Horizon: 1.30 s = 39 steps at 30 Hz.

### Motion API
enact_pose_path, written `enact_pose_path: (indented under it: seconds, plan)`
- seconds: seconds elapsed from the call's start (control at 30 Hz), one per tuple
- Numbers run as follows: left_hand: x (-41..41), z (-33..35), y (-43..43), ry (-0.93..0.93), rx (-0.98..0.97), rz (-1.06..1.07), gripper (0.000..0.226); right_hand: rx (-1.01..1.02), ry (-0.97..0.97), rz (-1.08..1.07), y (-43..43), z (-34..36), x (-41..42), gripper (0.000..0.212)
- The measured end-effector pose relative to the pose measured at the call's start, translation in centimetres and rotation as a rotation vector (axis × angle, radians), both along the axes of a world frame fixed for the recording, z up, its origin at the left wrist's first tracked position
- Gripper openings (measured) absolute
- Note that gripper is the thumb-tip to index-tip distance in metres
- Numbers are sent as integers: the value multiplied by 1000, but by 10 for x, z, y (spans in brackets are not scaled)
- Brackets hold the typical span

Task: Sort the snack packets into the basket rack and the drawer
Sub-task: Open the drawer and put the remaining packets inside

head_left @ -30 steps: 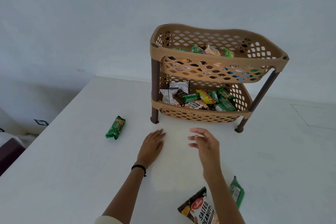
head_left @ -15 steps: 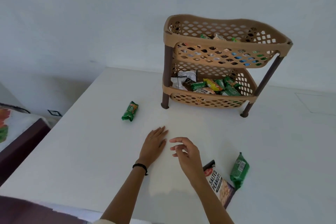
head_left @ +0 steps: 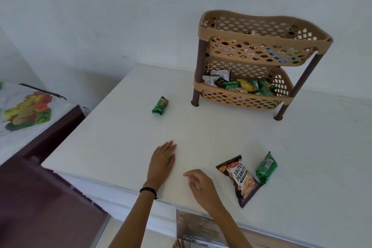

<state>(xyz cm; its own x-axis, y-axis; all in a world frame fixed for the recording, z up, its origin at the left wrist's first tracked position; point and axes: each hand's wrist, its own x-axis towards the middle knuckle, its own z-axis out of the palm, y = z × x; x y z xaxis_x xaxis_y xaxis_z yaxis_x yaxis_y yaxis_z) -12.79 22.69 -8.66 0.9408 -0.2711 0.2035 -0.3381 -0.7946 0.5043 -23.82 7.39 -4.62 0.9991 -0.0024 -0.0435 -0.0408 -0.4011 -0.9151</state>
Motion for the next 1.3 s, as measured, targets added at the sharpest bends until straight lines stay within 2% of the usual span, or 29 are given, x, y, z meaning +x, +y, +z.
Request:
enact_pose_path:
  seconds: [0.07, 0.17, 0.27, 0.4, 0.47, 0.53, 0.6, 0.63, 0.7, 0.83, 1.0, 1.1, 1.2, 1.3]
  plan:
    - [-16, 0, 7, 26, 15, 112, 42, -54, -30, 22, 1, -9, -12, 30]
    - [-47, 1, 19, 9, 45, 419, 48, -203, -89, 85, 3, -24, -30, 32]
    - [-76, -2, 29, -6, -49, 634, 60, -389, -139, 133, 3, -33, -42, 36]
    - [-106, -10, 40, 98, -514, 762, 84, -556, -198, 159, 6, -38, -57, 44]
    - [-115, -9, 41, 199, -812, 788, 87, -641, -226, 197, 7, -42, -68, 53]
    - [-117, -2, 44, 360, -1115, 827, 72, -706, -240, 196, 8, -46, -78, 61]
    - [-116, 6, 50, 471, -1239, 824, 41, -754, -232, 156, 12, -46, -87, 66]
    - [-116, 7, 54, 523, -1295, 802, 37, -768, -219, 136, 15, -46, -91, 67]
    - [-119, 8, 61, 617, -1396, 734, 44, -793, -196, 107, 17, -48, -97, 67]
    - [-123, 7, 74, 691, -1362, 573, 17, -820, -177, 83, 19, -48, -104, 65]
    - [-130, 8, 82, 734, -1342, 561, 23, -837, -126, 53, 28, -35, -106, 61]
    - [-139, 0, 90, 731, -1301, 581, 22, -767, -115, 28, 41, -25, -98, 54]
    - [-148, -2, 96, 722, -1267, 574, 18, -702, -167, 138, 63, -19, -93, 44]
    - [-152, -2, 99, 717, -1258, 554, 17, -756, -132, 288, 90, -26, -94, 50]
